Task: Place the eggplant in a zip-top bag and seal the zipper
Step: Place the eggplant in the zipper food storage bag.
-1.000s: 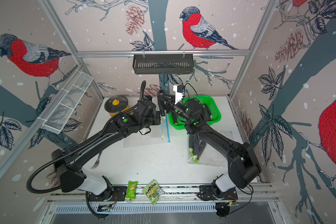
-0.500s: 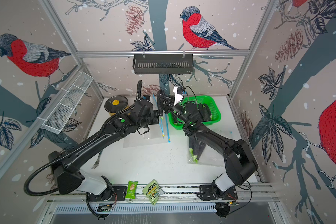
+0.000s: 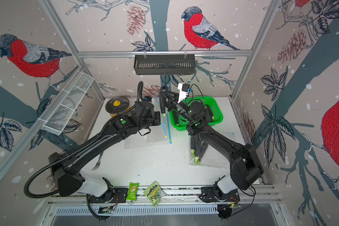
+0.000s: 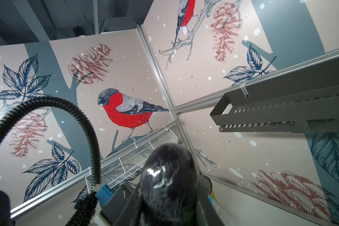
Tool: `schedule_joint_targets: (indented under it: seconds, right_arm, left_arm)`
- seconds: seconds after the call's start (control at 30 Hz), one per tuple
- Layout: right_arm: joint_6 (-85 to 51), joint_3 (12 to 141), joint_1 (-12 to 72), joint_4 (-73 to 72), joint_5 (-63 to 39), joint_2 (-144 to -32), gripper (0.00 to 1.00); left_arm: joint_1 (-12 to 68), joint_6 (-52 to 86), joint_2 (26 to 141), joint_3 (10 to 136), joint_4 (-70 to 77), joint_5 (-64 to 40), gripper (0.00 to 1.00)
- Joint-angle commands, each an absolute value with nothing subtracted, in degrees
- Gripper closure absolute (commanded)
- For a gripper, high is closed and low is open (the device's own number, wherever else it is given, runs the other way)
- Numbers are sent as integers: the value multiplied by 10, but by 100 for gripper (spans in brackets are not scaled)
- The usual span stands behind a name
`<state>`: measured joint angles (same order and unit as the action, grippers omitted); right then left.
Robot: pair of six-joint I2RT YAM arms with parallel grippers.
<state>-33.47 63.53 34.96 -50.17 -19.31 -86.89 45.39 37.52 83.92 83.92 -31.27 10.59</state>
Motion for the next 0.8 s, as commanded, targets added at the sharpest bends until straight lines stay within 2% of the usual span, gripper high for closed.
schedule_joint_targets:
  seconds: [0.0,0.37,0.77]
  right_arm:
    - [-356,645,351,-538,-206,-885,81]
    - [-346,625,354,-542,-198,-914,81]
    - [-289,561,364,-505,-173,-882,81]
  left_arm:
    - [453,372,830,831,-270,86,100]
    - [452,370,821,825,-266,93,100]
    - [443,362,819,828,-271,97,100]
